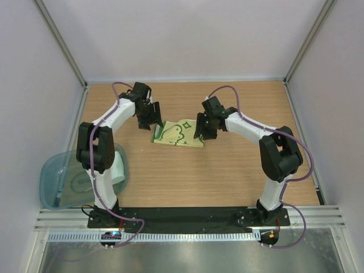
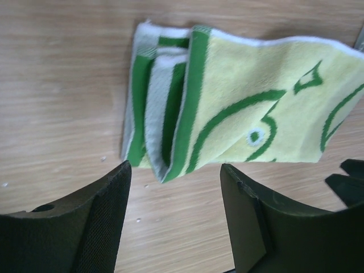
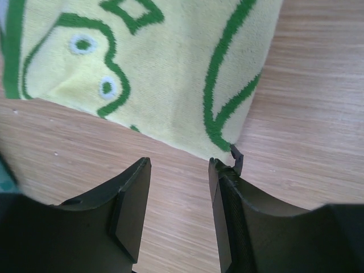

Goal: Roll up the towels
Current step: Fold the towel

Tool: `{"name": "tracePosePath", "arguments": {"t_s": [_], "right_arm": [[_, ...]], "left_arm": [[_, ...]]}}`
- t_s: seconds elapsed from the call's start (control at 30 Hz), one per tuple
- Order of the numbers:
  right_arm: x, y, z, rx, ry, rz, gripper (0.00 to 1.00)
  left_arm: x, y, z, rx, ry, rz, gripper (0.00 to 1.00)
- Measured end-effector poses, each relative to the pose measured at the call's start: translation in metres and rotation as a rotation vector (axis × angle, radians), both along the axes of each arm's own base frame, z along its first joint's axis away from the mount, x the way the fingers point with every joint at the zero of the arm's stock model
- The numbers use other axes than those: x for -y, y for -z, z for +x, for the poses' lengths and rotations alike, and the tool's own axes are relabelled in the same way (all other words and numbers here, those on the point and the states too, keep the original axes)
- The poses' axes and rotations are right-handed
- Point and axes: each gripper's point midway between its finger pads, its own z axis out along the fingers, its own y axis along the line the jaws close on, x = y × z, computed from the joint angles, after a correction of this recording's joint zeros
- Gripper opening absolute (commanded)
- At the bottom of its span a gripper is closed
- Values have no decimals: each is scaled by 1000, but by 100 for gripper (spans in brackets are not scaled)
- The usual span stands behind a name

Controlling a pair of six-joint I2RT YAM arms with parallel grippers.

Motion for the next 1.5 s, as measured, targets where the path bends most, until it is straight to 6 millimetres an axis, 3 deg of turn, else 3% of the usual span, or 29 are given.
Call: {"name": "tracePosePath", "arguments": {"t_s": [0.27,0.5,0.53,0.57,0.63,0.67,0.77,1.0,1.3,1.43,1.5], "right_arm": [[14,29,-8,-56,15,-74,53],[23,49,-11,-88,12,-134,52],[23,52,-12,-93,12,-139,52],[24,57,-13,-104,12,-148,52],[25,59,-13,-107,10,-153,52],[25,59,-13,-106,10,-156,52],[26,60,-13,-105,7,-158,51],[27,61,-14,-92,3,-155,50],[27,61,-14,-88,-1,-152,51],[26,60,-14,-87,-8,-149,56],[26,58,-14,-91,-15,-154,58]], "left_arm": [[32,7,29,10,37,-48,65],[44,32,29,-35,56,-40,57],[45,36,28,-44,58,-37,44],[47,42,26,-57,63,-32,44],[50,45,25,-68,60,-33,26],[50,47,24,-70,63,-32,13],[51,50,24,-77,63,-28,0],[43,45,28,-46,43,13,0],[24,4,30,79,13,82,1],[17,13,26,67,8,116,18],[12,19,23,57,4,142,34]]}}
